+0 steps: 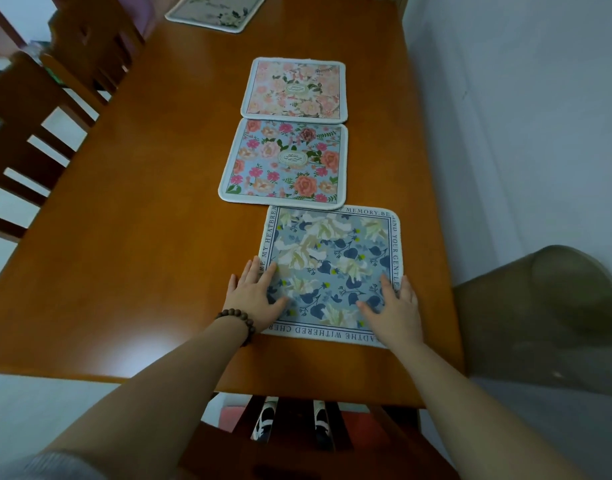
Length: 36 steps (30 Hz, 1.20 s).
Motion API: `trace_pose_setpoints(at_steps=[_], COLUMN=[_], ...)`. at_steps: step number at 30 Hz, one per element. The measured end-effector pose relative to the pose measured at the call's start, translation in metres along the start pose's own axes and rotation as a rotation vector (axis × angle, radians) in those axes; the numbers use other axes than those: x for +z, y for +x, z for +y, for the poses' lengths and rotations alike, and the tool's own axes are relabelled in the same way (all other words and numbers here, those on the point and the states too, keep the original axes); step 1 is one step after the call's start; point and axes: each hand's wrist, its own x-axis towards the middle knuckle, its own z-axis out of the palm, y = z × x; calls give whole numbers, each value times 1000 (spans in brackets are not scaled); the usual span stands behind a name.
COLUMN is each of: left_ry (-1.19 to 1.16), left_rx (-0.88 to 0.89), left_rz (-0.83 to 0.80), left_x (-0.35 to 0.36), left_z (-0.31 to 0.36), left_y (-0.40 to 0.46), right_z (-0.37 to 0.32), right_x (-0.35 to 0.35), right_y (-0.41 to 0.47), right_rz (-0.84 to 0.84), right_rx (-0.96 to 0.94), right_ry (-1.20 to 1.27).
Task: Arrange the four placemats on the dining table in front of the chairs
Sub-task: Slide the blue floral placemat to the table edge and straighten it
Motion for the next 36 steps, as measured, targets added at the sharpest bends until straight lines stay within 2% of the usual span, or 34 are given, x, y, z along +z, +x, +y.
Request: trace_pose_setpoints(at_steps=[7, 11, 20, 24, 31, 36], left_ry=[46, 40, 99, 76, -29, 3], left_rx=[14, 54, 90, 51, -118, -201], left_rz=[-59, -48, -58, -8, 73, 110], left_x=[3, 16, 25, 21, 5, -2], left_z=[-11, -18, -23, -22, -38, -56], left_y=[-22, -37, -45, -51, -55, -51], right_z=[-7, -12, -42, -49, -36, -23], right_x=[21, 8, -40, -39, -23, -4], right_y=[-40, -20, 111, 132, 99, 51], right_rz=[6, 90, -29, -150, -66, -10], right_rx=[39, 51, -253, -268, -186, -91], right_ry=[5, 1, -249, -290, -291, -251])
